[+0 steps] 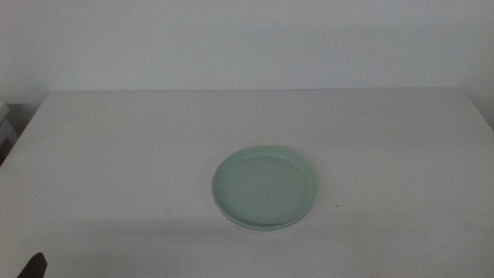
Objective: Stack the three bowls on top of each other.
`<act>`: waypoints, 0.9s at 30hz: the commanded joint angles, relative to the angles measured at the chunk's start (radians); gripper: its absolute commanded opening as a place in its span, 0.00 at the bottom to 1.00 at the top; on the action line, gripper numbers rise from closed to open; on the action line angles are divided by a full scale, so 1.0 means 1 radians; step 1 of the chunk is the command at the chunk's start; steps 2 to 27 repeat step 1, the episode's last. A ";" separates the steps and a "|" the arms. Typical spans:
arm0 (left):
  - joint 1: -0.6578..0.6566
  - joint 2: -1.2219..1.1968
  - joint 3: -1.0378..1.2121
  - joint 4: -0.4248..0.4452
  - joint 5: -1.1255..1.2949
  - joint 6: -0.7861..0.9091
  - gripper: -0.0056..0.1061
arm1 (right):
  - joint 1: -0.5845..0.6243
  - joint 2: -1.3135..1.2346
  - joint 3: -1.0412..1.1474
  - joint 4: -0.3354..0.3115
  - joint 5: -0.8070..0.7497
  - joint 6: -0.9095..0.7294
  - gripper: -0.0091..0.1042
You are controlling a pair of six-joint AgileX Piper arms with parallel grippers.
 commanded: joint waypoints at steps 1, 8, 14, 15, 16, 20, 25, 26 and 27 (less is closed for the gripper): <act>0.002 -0.014 -0.004 -0.007 -0.077 -0.005 0.99 | -0.008 -0.027 -0.005 -0.014 -0.060 -0.005 0.50; 0.002 -0.014 -0.004 -0.007 -0.077 -0.005 0.99 | -0.008 -0.027 -0.005 -0.014 -0.060 -0.005 0.50; 0.002 -0.014 -0.004 -0.007 -0.077 -0.005 0.99 | -0.008 -0.027 -0.005 -0.014 -0.060 -0.005 0.50; 0.002 -0.014 -0.004 -0.007 -0.077 -0.005 0.99 | -0.008 -0.027 -0.005 -0.014 -0.060 -0.005 0.50; 0.002 -0.014 -0.004 -0.007 -0.077 -0.005 0.99 | -0.008 -0.027 -0.005 -0.014 -0.060 -0.005 0.50; 0.002 -0.014 -0.004 -0.007 -0.077 -0.005 0.99 | -0.008 -0.027 -0.005 -0.014 -0.060 -0.005 0.50; 0.002 -0.014 -0.004 -0.007 -0.077 -0.005 0.99 | -0.008 -0.027 -0.005 -0.014 -0.060 -0.005 0.50; 0.002 -0.014 -0.004 -0.007 -0.077 -0.005 0.99 | -0.008 -0.027 -0.005 -0.014 -0.060 -0.005 0.50; 0.002 -0.014 -0.004 -0.007 -0.077 -0.005 0.99 | -0.008 -0.027 -0.005 -0.014 -0.060 -0.005 0.50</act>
